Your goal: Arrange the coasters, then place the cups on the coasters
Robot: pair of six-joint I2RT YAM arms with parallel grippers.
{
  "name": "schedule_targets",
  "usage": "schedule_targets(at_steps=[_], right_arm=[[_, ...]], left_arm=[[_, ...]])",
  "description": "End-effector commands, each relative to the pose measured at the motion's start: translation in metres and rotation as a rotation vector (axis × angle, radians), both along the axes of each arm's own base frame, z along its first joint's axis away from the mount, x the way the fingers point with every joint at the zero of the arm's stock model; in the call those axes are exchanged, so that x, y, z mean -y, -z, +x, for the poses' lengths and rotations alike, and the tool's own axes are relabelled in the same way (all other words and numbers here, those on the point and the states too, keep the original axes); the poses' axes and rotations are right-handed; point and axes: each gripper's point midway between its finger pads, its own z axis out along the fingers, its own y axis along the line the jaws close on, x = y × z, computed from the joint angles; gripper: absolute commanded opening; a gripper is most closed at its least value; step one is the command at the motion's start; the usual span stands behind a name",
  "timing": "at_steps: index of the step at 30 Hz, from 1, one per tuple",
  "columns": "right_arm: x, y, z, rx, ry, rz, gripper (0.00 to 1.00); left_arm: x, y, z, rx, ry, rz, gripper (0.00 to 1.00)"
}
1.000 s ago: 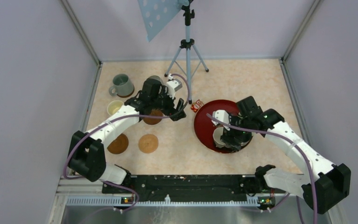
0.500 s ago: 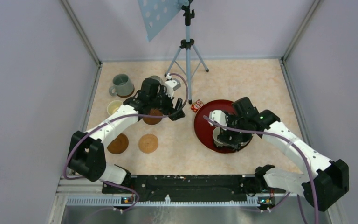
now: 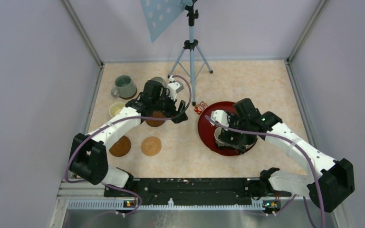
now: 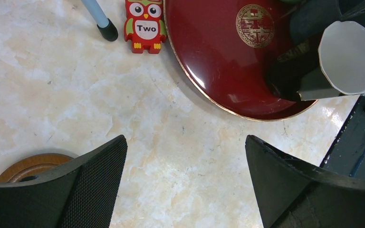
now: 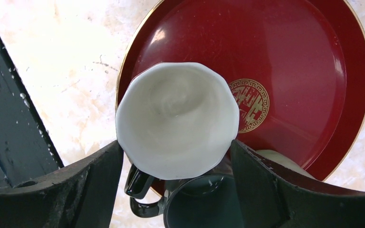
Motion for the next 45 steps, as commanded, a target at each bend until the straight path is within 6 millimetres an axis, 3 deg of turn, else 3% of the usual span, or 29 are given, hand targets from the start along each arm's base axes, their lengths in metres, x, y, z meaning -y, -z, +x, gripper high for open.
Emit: schedule_targets(at_steps=[1,10,20,27,30,34,39,42,45], right_arm=[[0.001,0.011,0.006,-0.013,0.079,-0.02,0.77],[-0.004,0.007,0.007,-0.027,0.151,0.028,0.75],[-0.004,-0.004,-0.007,-0.029,0.119,0.067,0.86],[-0.01,-0.019,-0.005,-0.011,0.106,0.102,0.9],[-0.016,-0.039,-0.003,0.029,0.113,0.17,0.91],[-0.022,-0.074,0.005,0.07,0.151,0.303,0.91],[-0.004,-0.111,0.037,0.079,0.295,0.495,0.91],[0.013,-0.111,0.057,0.045,0.385,0.528,0.91],[0.03,-0.099,0.073,0.0,0.477,0.523,0.9]], left_arm=[[-0.001,-0.012,-0.001,0.038,-0.004,-0.031,0.99],[-0.001,-0.014,-0.003,0.045,0.016,-0.039,0.99],[0.0,-0.019,-0.011,0.055,0.07,-0.035,0.99],[0.0,-0.029,-0.014,0.099,0.122,-0.016,0.99],[0.003,-0.044,-0.017,0.15,0.176,-0.015,0.99],[0.028,-0.069,-0.035,0.287,0.325,0.021,0.99],[0.077,-0.087,-0.084,0.475,0.581,0.102,0.99],[0.107,-0.086,-0.111,0.514,0.717,0.137,0.95],[0.134,-0.072,-0.132,0.558,0.865,0.234,0.9]])
